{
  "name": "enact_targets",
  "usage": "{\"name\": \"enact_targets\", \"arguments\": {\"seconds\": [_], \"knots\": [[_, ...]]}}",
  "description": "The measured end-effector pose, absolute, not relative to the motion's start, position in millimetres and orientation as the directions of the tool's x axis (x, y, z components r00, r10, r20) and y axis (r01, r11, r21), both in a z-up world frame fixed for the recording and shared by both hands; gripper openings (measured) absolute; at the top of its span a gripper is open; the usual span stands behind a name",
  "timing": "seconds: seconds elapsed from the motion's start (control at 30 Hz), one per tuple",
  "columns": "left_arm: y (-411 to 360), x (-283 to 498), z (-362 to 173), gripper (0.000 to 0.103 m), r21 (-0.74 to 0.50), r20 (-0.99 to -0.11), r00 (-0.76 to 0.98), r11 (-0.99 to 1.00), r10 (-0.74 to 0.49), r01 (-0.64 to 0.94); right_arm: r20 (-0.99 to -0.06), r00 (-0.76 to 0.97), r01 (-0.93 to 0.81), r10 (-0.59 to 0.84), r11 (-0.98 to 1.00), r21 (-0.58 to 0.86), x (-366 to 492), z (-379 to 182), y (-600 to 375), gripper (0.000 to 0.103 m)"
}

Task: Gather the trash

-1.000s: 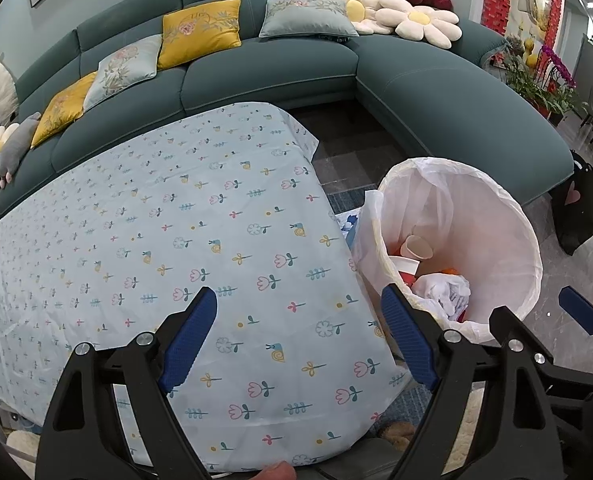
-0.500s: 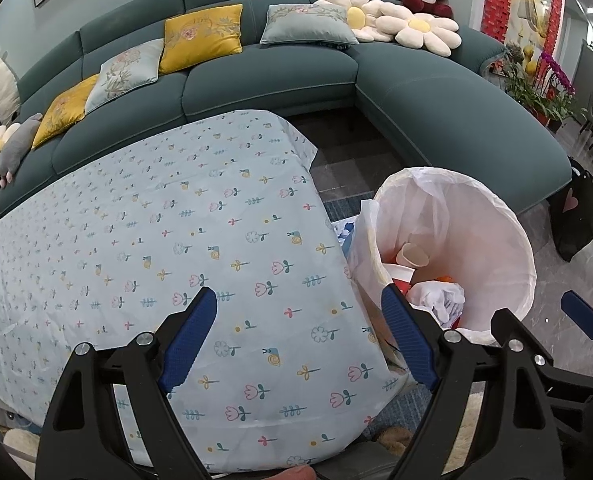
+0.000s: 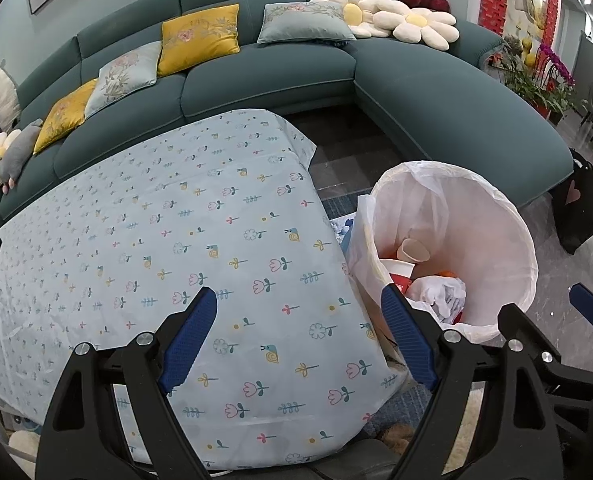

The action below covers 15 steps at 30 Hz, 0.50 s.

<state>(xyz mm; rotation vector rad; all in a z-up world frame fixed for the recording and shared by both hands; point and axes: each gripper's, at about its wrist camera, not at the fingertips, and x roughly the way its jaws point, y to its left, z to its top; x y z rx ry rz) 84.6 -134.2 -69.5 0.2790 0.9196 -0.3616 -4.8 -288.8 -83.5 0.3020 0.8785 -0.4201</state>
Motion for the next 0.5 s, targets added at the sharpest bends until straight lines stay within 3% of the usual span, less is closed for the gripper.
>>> {"name": "enact_targets", "arguments": {"seconds": [0.5], "knots": [[-140.0,83.5,-71.2,0.08,0.041,-0.833,0.507,0.889,-0.222,0.456,-0.792,0.556,0.484,-0.251,0.873,0.064,-10.4,-80.0,-297.8,0.097]]}}
